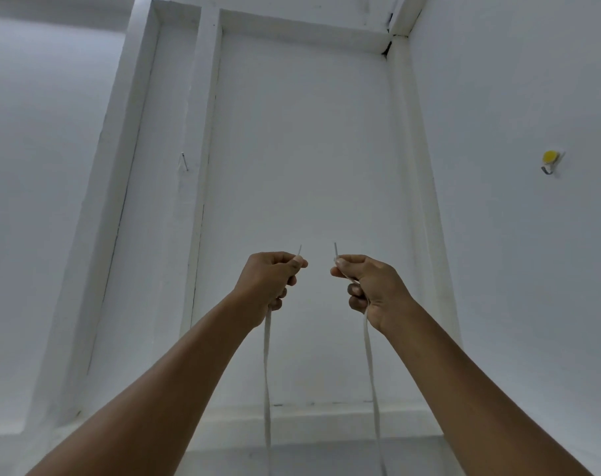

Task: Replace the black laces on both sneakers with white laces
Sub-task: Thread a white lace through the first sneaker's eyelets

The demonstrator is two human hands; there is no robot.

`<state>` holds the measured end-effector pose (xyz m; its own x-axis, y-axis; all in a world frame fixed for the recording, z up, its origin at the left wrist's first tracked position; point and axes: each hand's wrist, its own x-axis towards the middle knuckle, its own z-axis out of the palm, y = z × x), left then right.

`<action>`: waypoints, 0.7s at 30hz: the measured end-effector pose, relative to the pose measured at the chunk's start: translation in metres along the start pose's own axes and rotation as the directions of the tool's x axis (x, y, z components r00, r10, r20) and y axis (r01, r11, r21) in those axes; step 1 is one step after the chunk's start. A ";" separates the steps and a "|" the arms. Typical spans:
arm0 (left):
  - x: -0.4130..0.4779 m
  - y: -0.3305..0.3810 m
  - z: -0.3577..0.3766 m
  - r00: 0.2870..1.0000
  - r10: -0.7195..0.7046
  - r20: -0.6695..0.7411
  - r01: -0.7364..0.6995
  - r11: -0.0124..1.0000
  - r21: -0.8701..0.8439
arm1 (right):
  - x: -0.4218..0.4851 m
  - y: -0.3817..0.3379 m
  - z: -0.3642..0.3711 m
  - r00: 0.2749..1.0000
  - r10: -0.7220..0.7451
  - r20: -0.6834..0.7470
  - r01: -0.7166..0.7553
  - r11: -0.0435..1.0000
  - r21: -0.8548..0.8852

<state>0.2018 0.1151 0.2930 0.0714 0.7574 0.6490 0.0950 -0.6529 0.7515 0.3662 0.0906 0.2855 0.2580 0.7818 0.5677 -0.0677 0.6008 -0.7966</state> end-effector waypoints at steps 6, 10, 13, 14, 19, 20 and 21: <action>-0.031 -0.032 -0.004 0.999 -0.038 0.023 0.035 0.994 0.108 | -0.031 0.038 -0.010 0.995 0.096 -0.021 -0.096 0.994 -0.043; -0.055 -0.059 -0.005 0.995 -0.082 0.065 0.070 0.985 0.158 | -0.056 0.071 -0.019 0.986 0.164 -0.021 -0.165 0.985 -0.060; -0.073 -0.082 -0.007 0.987 -0.129 0.099 0.110 0.978 0.180 | -0.074 0.096 -0.026 0.977 0.212 -0.021 -0.213 0.974 -0.074; -0.079 -0.090 -0.007 0.983 -0.148 0.108 0.127 0.974 0.186 | -0.080 0.104 -0.029 0.973 0.228 -0.021 -0.229 0.970 -0.080; -0.113 -0.131 -0.009 0.947 -0.287 0.145 0.257 0.947 0.195 | -0.115 0.143 -0.039 0.944 0.329 -0.026 -0.329 0.934 -0.135; -0.120 -0.140 -0.009 0.936 -0.315 0.155 0.281 0.937 0.205 | -0.122 0.150 -0.042 0.936 0.350 -0.032 -0.351 0.925 -0.144; -0.129 -0.149 -0.009 0.925 -0.340 0.167 0.302 0.928 0.218 | -0.130 0.156 -0.044 0.929 0.368 -0.038 -0.370 0.916 -0.153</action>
<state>0.1694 0.1149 0.0984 0.1993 0.9245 0.3250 0.3264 -0.3753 0.8675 0.3648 0.0753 0.0777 0.2511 0.9412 0.2261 -0.0098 0.2361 -0.9717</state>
